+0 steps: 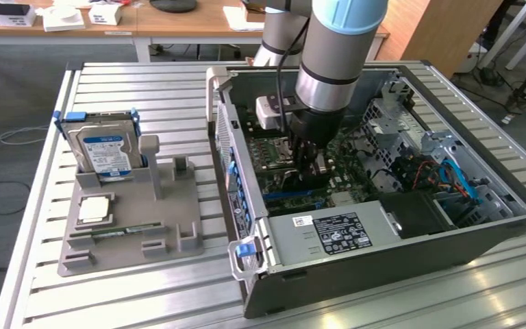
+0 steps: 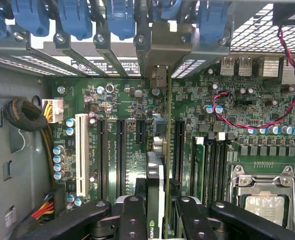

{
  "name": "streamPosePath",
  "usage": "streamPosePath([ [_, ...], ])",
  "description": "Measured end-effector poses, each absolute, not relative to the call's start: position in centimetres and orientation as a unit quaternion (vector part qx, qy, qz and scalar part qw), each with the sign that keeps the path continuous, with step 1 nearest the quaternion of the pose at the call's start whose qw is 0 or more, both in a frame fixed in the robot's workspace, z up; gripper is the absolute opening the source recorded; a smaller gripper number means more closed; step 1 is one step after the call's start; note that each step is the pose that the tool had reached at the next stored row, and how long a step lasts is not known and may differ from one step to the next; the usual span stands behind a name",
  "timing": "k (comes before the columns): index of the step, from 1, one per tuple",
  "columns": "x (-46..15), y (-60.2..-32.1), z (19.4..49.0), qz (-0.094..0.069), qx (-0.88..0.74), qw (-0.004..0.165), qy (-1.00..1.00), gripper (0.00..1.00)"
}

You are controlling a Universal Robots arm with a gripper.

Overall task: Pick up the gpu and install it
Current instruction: 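Insert the gpu into the slot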

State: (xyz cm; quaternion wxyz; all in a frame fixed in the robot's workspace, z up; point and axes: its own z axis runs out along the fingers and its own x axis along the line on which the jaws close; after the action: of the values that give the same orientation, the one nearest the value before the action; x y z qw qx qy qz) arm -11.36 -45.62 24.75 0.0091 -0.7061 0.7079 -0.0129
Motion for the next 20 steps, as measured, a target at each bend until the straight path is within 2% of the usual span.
streamPosePath([
  [20, -11.36, -45.62, 24.49, -0.013, -0.706, 0.009, 0.708, 0.27],
])
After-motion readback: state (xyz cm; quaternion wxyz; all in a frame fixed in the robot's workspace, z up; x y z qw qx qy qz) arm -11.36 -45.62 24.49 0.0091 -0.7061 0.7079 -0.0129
